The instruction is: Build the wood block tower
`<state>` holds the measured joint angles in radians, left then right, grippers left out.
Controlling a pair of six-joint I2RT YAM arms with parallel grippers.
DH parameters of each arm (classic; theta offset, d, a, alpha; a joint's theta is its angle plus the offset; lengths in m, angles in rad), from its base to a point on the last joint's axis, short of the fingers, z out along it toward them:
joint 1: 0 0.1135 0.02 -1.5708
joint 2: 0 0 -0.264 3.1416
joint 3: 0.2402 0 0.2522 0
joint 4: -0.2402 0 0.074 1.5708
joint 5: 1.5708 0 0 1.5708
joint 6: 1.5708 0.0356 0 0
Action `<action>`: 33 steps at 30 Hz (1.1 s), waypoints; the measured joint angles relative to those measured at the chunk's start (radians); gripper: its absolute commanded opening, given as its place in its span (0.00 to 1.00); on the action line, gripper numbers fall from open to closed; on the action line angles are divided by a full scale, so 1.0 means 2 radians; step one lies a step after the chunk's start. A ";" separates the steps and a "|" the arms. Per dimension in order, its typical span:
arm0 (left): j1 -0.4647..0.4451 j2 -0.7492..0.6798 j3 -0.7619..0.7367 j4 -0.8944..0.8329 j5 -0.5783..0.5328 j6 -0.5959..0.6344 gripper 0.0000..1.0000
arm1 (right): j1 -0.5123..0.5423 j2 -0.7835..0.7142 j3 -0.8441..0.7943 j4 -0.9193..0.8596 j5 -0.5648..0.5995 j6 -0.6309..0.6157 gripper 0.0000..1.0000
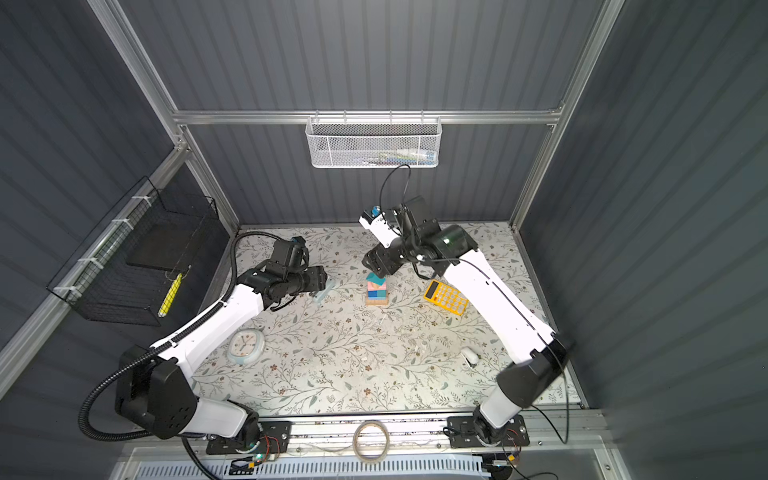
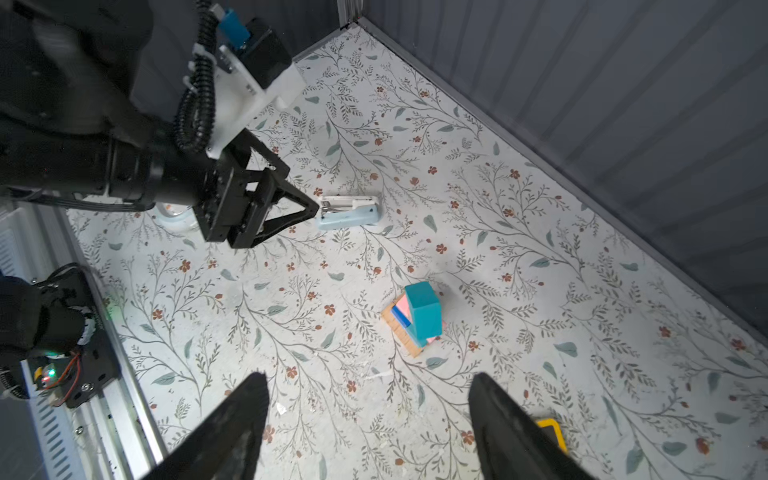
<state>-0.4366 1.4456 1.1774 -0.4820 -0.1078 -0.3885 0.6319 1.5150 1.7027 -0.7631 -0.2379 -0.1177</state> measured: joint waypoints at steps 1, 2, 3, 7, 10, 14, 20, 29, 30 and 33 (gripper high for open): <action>0.000 0.000 0.000 0.000 0.002 -0.001 0.71 | 0.000 -0.023 -0.033 0.028 -0.003 0.013 0.80; 0.000 0.000 0.000 0.001 0.004 -0.002 0.71 | 0.000 -0.040 -0.057 0.049 -0.005 0.025 0.80; 0.000 0.000 0.000 0.001 0.006 -0.004 0.71 | 0.000 -0.057 -0.082 0.075 -0.007 0.039 0.80; 0.000 0.000 0.000 0.003 0.017 -0.009 0.71 | 0.000 -0.097 -0.150 0.150 -0.013 0.098 0.76; 0.000 0.000 0.000 0.004 0.023 -0.013 0.71 | 0.000 -0.105 -0.185 0.182 -0.017 0.146 0.72; 0.000 0.000 0.000 0.007 0.029 -0.018 0.71 | 0.000 -0.105 -0.239 0.218 -0.028 0.208 0.63; 0.000 0.000 -0.004 0.016 0.030 -0.021 0.71 | 0.000 -0.101 -0.333 0.279 -0.024 0.302 0.30; 0.000 0.000 -0.005 0.018 0.030 -0.021 0.72 | 0.002 -0.057 -0.379 0.341 -0.003 0.390 0.00; 0.000 0.000 -0.005 0.018 0.030 -0.021 0.72 | 0.002 -0.053 -0.383 0.346 0.001 0.397 0.00; 0.000 0.002 -0.005 0.020 0.029 -0.021 0.71 | 0.002 -0.043 -0.385 0.355 0.008 0.410 0.00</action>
<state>-0.4366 1.4502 1.1675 -0.4419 -0.0505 -0.4297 0.6365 1.4292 0.9318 -0.0536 -0.2214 0.7025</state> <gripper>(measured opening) 0.718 0.040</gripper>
